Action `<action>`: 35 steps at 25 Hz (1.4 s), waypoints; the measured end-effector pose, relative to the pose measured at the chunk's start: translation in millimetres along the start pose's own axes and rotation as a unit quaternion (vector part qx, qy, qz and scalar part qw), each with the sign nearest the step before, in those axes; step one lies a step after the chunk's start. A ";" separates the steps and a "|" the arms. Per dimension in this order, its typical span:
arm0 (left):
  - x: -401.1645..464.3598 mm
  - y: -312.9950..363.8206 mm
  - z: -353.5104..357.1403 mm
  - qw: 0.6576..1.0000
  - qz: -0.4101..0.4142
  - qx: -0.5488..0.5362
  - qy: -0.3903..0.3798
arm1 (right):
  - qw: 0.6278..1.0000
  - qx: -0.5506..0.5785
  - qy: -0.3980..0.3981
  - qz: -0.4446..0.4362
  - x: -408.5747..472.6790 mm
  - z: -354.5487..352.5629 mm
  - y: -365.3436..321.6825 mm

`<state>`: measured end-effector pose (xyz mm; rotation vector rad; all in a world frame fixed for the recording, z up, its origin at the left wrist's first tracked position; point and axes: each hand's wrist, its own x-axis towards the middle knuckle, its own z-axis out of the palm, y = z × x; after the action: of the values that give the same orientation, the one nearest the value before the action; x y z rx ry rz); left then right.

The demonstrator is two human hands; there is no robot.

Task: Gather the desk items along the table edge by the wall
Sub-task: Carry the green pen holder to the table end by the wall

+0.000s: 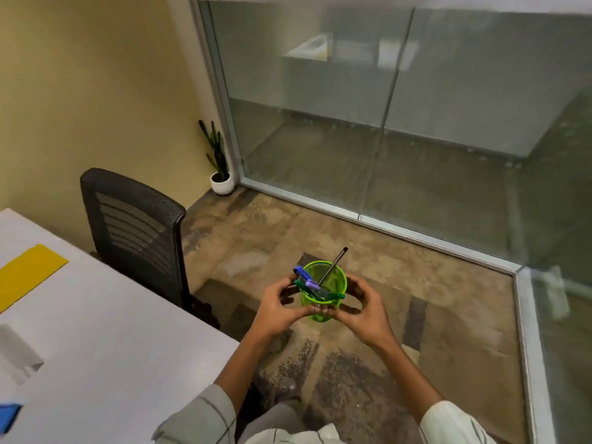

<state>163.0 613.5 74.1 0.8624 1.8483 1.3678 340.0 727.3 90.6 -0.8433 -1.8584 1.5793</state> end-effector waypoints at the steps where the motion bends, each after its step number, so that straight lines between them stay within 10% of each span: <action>1: 18.2 1.3 8.2 1.000 -0.004 -0.003 -0.014 | 1.000 -0.003 0.016 0.004 10.7 -7.5 3.0; 17: 356.3 75.8 13.5 0.993 0.017 -0.023 -0.112 | 0.991 -0.007 0.136 0.012 308.9 -51.3 8.2; 35: 625.3 76.9 -225.9 0.974 -0.028 -0.059 0.217 | 0.977 0.012 -0.210 -0.045 752.8 145.2 -17.4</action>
<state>-361.3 1027.2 117.8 0.4689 2.0657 1.7116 -260.0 1204.8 95.8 -0.4253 -2.1233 1.8220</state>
